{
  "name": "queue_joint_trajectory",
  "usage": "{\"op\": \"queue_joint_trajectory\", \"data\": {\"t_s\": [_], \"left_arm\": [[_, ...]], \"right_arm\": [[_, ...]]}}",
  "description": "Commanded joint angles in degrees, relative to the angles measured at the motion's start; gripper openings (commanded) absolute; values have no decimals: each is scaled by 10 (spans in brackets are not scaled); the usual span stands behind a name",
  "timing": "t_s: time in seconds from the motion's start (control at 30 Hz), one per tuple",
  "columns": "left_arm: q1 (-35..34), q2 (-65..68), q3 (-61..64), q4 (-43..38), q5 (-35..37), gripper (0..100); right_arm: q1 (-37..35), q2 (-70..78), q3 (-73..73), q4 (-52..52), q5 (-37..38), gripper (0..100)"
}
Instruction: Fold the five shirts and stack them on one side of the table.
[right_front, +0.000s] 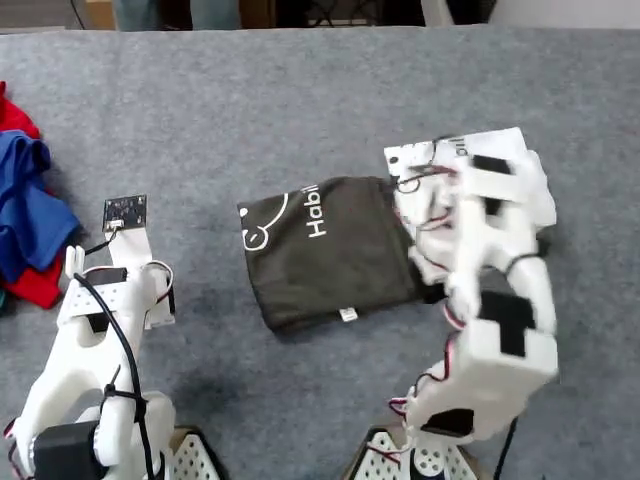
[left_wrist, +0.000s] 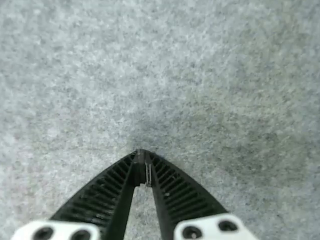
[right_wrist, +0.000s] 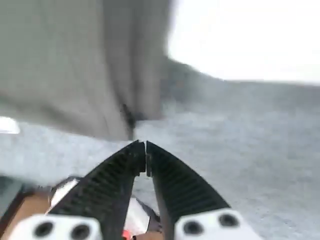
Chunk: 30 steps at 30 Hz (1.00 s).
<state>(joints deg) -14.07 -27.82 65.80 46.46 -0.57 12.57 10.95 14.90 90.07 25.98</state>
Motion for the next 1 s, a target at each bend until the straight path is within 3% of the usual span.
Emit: {"op": "queue_joint_trajectory", "data": {"t_s": [0.0, 0.17, 0.3, 0.47, 0.67, 0.87, 0.97], "left_arm": [[24, -18, -45, 2, 2, 29], [152, -11, -255, 124, 4, 29], [251, 28, -323, 72, 53, 29], [261, 199, -377, -19, 58, 29], [259, 418, -481, -23, 54, 29], [259, 424, -482, -27, 54, 29], [260, 411, -480, -27, 54, 29]], "right_arm": [[12, -72, -21, 26, 4, 15], [6, -124, -24, 31, -1, 15], [-37, -128, -28, 25, -58, 15], [-119, -128, -19, -47, -161, 15], [-150, -128, 77, -173, -244, 15], [-98, -128, 264, -370, -242, 15], [-84, -128, 288, -397, -241, 15]]}}
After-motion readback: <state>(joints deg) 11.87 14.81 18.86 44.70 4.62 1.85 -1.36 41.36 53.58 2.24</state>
